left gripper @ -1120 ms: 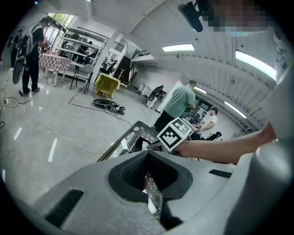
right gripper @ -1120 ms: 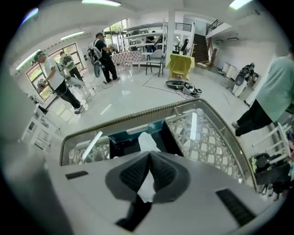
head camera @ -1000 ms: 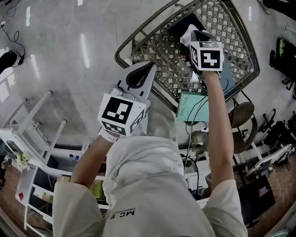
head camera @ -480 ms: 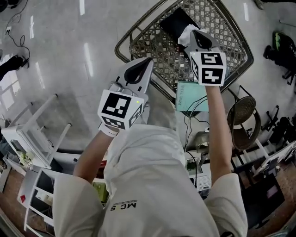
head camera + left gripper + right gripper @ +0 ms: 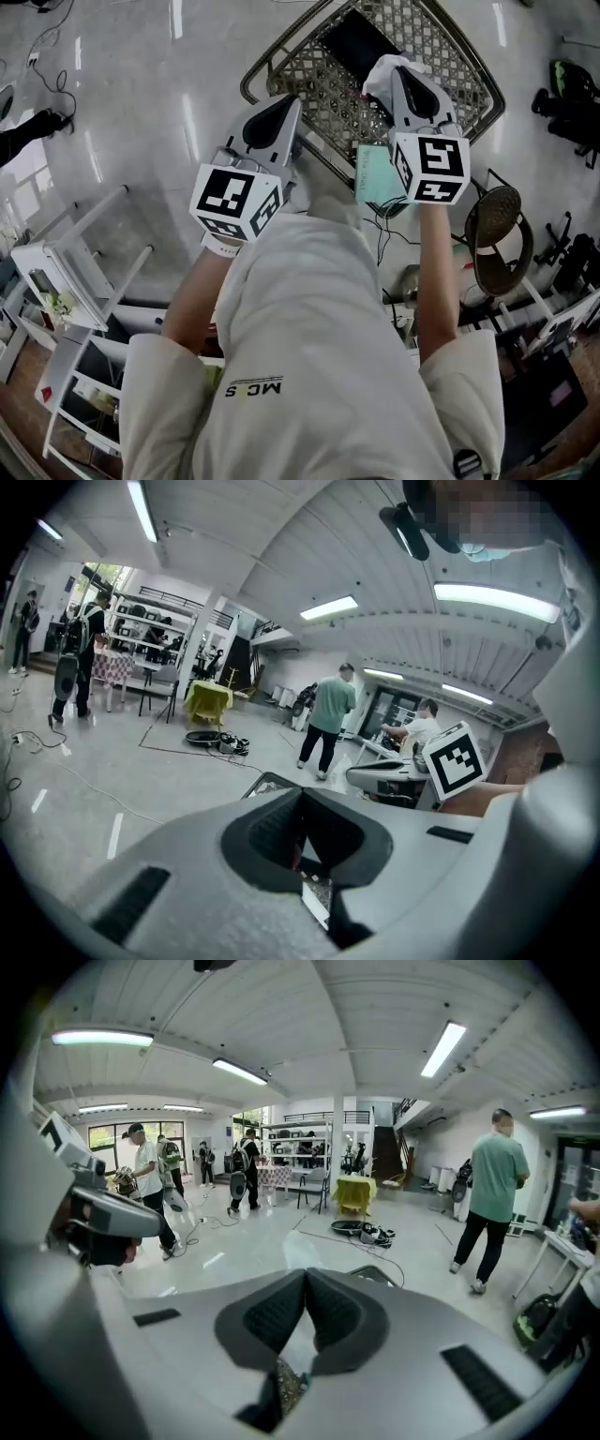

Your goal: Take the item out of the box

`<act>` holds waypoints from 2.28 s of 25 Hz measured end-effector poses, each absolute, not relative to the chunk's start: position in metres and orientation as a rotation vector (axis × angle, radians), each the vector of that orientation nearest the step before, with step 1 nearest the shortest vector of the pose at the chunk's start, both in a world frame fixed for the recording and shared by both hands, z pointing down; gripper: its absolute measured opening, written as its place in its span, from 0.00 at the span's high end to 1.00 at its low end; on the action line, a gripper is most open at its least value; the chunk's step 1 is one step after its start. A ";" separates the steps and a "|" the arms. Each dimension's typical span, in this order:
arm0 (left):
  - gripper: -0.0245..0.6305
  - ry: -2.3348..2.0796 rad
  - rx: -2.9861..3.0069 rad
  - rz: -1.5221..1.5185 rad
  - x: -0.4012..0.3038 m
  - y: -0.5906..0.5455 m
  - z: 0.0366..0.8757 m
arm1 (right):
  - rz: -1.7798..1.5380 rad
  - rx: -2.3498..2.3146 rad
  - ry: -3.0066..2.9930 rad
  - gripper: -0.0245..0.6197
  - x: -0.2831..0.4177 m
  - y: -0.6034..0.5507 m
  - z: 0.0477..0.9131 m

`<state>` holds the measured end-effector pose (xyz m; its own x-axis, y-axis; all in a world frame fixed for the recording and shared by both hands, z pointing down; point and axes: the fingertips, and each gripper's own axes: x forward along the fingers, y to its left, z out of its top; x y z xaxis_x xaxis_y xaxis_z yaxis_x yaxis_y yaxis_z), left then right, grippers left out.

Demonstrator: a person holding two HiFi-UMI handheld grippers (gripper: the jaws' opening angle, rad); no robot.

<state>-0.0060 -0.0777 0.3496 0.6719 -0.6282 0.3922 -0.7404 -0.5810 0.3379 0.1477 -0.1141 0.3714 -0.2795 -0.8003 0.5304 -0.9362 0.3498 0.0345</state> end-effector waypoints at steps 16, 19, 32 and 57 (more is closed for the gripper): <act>0.93 -1.109 2.573 0.219 -0.009 -0.038 0.255 | 0.274 1.815 -2.251 0.93 0.163 -0.023 0.267; 0.93 -1.133 2.592 0.203 -0.005 -0.032 0.247 | 0.248 1.839 -2.291 0.93 0.162 -0.010 0.253; 0.93 -1.165 2.628 0.132 -0.006 -0.016 0.224 | 0.161 1.875 -2.343 0.93 0.156 0.016 0.231; 0.93 -1.136 2.663 0.163 -0.002 -0.012 0.221 | 0.192 1.913 -2.341 0.93 0.155 0.015 0.234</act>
<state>-0.0022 -0.0119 0.2208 0.6911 -0.6958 0.1957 -0.7227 -0.6682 0.1764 0.1550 0.0155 0.2335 -0.1986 -0.9658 0.1665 -0.9801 0.1968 -0.0271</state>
